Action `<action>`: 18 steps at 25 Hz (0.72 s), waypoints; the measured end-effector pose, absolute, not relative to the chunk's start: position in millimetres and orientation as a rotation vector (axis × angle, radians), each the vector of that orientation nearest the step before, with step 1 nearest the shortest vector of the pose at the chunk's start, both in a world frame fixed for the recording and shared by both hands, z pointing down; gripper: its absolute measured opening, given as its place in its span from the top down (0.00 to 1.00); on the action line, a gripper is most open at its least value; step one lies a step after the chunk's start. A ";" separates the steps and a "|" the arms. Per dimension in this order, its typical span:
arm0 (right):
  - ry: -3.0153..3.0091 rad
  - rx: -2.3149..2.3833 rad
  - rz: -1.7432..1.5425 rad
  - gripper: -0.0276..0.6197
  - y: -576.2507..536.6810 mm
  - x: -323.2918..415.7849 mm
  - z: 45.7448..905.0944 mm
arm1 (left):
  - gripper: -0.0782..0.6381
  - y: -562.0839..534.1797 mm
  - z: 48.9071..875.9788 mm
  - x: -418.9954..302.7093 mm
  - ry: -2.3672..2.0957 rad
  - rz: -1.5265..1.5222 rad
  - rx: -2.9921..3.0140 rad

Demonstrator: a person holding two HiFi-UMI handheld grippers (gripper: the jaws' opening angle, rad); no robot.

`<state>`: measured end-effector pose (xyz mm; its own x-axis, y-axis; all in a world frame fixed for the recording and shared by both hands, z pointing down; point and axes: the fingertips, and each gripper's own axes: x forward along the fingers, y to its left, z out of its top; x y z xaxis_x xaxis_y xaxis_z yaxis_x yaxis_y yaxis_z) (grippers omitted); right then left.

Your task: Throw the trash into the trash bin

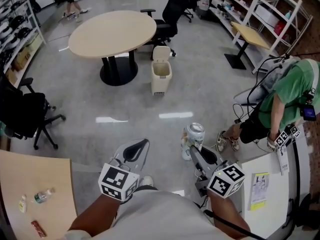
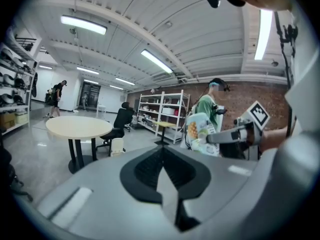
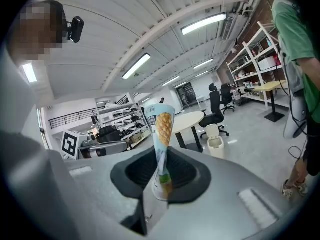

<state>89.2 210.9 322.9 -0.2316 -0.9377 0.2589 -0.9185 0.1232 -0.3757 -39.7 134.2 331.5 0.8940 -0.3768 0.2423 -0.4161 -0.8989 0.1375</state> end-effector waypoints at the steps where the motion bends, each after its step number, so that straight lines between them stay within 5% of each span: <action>1: 2.327 -1.925 -0.716 0.86 204.0 87.9 322.0 | 0.88 126.9 330.1 -40.7 -0.605 0.307 2.879; 18: 2.274 -1.948 -0.736 0.86 162.9 87.5 330.1 | 0.88 76.9 344.0 -52.0 -0.593 0.302 2.788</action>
